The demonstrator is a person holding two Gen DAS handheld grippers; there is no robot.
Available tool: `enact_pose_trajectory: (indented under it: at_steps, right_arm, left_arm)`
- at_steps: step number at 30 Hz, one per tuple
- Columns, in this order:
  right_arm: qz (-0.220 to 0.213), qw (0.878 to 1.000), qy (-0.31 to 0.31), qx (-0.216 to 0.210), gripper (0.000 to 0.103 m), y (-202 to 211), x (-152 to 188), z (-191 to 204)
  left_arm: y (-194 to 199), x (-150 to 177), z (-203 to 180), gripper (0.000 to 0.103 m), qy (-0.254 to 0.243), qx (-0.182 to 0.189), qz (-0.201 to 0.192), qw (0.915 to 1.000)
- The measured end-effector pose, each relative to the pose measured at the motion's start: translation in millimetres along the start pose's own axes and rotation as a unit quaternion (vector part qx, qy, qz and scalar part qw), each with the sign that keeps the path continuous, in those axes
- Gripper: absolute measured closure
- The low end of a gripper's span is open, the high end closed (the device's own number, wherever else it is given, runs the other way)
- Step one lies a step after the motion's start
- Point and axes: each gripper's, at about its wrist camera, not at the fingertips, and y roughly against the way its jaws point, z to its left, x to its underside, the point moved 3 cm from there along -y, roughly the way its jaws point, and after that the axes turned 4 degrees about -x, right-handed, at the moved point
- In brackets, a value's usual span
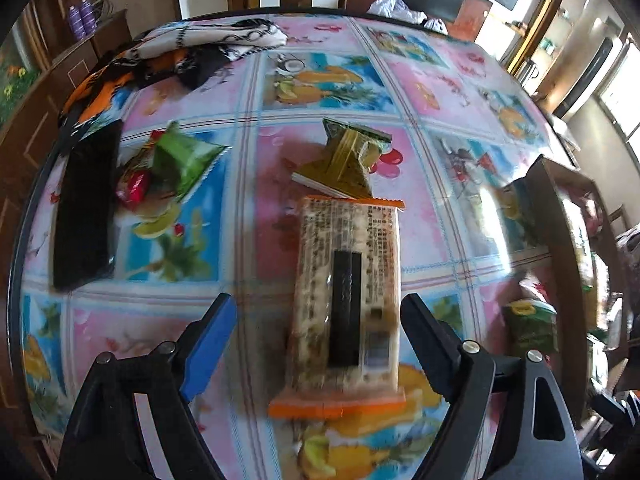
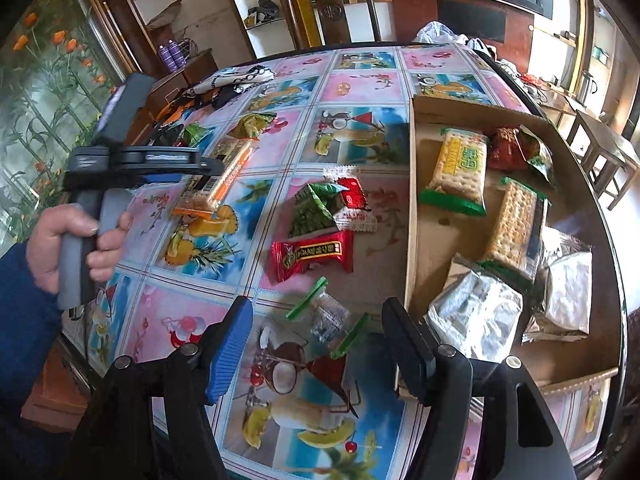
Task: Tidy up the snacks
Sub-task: 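Grasp the orange-ended cracker pack with the left gripper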
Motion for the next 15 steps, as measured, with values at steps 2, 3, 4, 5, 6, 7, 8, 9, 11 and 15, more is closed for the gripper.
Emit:
enact_pose_trajectory:
  at_steps: [2, 3, 4, 5, 6, 7, 8, 9, 11, 15]
  right_arm:
    - [0.002, 1.000, -0.004, -0.002, 0.032, 0.4, 2.0, -1.0]
    - [0.004, 1.000, -0.005, -0.003, 0.032, 0.1, 3.2, -1.6]
    - [0.008, 1.000, -0.007, -0.004, 0.032, -1.0, 4.6, -2.1]
    - [0.011, 1.000, -0.009, -0.005, 0.032, -2.3, 6.1, -2.7]
    - [0.015, 1.000, -0.010, -0.008, 0.032, -3.7, 7.2, -3.0]
    - [0.020, 1.000, -0.012, -0.011, 0.032, -5.8, 8.4, -3.3]
    - [0.025, 0.999, -0.013, -0.014, 0.032, -8.2, 9.1, -3.1]
    - [0.028, 0.999, -0.012, -0.017, 0.032, -10.0, 9.6, -2.4]
    - [0.037, 0.999, -0.009, -0.026, 0.032, -15.5, 9.3, 0.3]
    - [0.053, 0.998, -0.006, -0.031, 0.032, -27.9, 6.4, 2.8]
  left_arm:
    - [-7.0, -3.9, -3.4, 0.020, 0.003, -0.007, -0.001, 1.0000]
    - [-9.3, -5.5, -4.2, 0.024, 0.005, -0.006, -0.001, 1.0000]
    - [-11.0, -6.7, -5.4, 0.026, 0.004, -0.010, -0.006, 0.9999]
    - [-11.4, -6.9, -6.1, 0.031, 0.000, -0.020, -0.012, 0.9997]
    - [-11.5, -6.5, -6.7, 0.037, -0.003, -0.029, -0.014, 0.9995]
    - [-11.1, -5.0, -7.3, 0.040, -0.011, -0.043, -0.018, 0.9989]
    - [-9.8, -4.2, -6.8, 0.048, -0.014, -0.045, -0.022, 0.9986]
    - [-8.2, -2.6, -4.8, 0.050, -0.011, -0.044, -0.025, 0.9986]
    - [-6.2, 3.4, 0.8, 0.050, -0.005, -0.048, -0.026, 0.9985]
    - [3.7, 26.1, 5.9, 0.050, 0.000, -0.051, -0.027, 0.9983]
